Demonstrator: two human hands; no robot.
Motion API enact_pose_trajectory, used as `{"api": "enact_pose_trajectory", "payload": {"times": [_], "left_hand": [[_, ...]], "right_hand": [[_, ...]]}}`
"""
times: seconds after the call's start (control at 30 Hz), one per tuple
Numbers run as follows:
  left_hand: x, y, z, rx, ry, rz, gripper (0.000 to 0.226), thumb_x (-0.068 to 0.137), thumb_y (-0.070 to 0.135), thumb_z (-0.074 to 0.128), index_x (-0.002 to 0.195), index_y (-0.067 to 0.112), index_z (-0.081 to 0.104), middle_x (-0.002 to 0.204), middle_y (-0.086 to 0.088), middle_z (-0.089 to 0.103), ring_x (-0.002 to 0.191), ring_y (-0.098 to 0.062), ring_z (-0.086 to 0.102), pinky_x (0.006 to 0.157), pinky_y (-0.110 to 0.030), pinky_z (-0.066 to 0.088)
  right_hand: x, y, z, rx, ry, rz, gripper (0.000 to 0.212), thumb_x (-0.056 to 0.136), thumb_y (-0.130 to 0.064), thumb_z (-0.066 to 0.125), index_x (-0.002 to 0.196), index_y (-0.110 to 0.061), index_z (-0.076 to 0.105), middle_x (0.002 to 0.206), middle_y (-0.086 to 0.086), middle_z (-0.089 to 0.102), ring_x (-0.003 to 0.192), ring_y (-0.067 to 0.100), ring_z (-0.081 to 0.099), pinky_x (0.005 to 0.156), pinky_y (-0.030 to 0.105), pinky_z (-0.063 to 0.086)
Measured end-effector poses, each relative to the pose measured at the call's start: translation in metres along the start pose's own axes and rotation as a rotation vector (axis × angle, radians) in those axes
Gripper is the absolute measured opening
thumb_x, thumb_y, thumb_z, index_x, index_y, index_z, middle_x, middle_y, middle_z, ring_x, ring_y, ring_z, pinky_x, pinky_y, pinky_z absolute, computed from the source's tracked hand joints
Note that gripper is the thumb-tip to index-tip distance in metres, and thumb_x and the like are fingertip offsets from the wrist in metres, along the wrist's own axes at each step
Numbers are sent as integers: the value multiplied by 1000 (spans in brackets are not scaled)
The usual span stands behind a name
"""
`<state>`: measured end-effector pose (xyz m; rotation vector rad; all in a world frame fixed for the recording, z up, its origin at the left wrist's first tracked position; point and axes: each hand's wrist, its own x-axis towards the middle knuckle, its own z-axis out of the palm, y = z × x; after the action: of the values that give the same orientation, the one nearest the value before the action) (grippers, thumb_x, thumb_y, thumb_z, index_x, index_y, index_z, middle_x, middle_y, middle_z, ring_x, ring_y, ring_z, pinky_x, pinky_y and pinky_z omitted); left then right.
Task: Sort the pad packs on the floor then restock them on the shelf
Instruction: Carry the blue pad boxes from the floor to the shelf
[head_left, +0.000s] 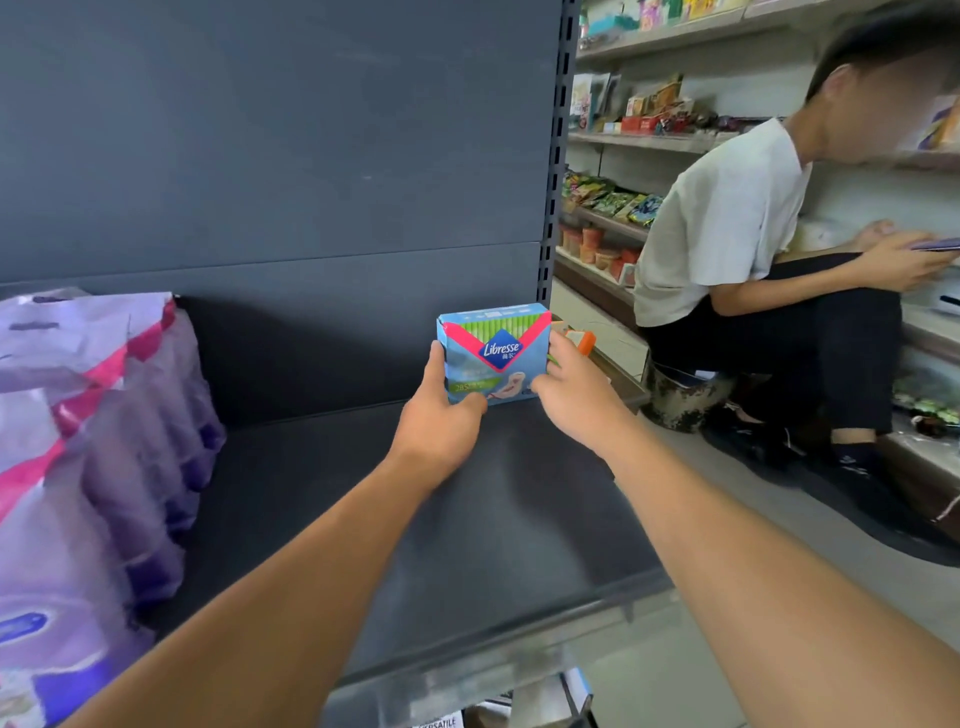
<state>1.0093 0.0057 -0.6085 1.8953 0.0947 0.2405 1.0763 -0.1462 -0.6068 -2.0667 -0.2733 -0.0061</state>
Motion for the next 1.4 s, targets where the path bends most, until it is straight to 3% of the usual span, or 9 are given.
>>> {"api": "enact_pose_trajectory", "payload": {"times": [0.1,0.23,0.6,0.83,0.97,1.03,1.1,1.2,1.4], "left_hand": [[6,0,-1,19,12,-17,63,86,18,53,139,43,32,103,11,67,75,-9,59,62,-24,44],[16,-3,-2,55,-30,-48,75,84,19,53,147,43,20,109,10,66,89,-10,62,69,-26,47],[21,1,-3,78,-92,-64,83,87,18,57,151,36,8,116,10,63,89,-5,59,66,-21,44],[18,5,-3,68,-47,-58,52,89,18,58,135,21,33,108,7,62,79,-5,57,59,-20,42],[8,10,-3,117,12,-70,34,89,17,55,119,21,40,114,2,60,81,-8,56,56,-21,40],[-3,14,-4,193,67,-2,35,88,19,55,121,23,42,120,2,55,90,-14,57,62,-24,43],[-19,18,-5,366,105,94,48,89,19,52,135,23,39,128,2,46,103,-19,54,73,-31,46],[-48,32,-2,653,94,220,43,93,24,46,136,21,41,134,-1,43,117,-23,46,81,-38,48],[-119,67,26,943,-72,523,41,96,38,41,133,21,46,135,-2,47,128,-26,40,99,-39,38]], "right_hand": [[16,4,5,2,-32,-12,47,75,-25,48,118,-42,46,119,-13,64,111,12,61,89,44,55],[24,3,6,14,-31,3,47,73,-28,50,118,-41,45,119,-13,63,110,13,61,90,45,54],[26,-3,8,-28,-2,14,35,88,-15,53,117,-31,41,118,-3,61,107,16,60,91,45,54],[23,-7,7,-142,14,52,36,93,-18,53,126,-22,40,119,0,60,103,19,59,80,36,54],[8,-15,1,-201,32,67,35,95,-17,52,128,-18,40,119,3,58,96,18,57,58,23,42],[-10,-20,-5,-291,63,24,35,96,-17,50,130,-17,42,122,5,57,94,20,54,56,21,37],[-33,-23,-14,-447,111,-75,40,96,-18,49,136,-15,43,132,6,53,109,26,54,70,25,41],[-73,-23,-29,-729,146,-231,41,96,-26,48,135,-15,48,135,3,50,121,28,49,88,38,47],[-187,-35,-72,-997,138,-234,45,96,-37,44,136,-18,49,135,1,53,121,26,50,90,44,49]]}}
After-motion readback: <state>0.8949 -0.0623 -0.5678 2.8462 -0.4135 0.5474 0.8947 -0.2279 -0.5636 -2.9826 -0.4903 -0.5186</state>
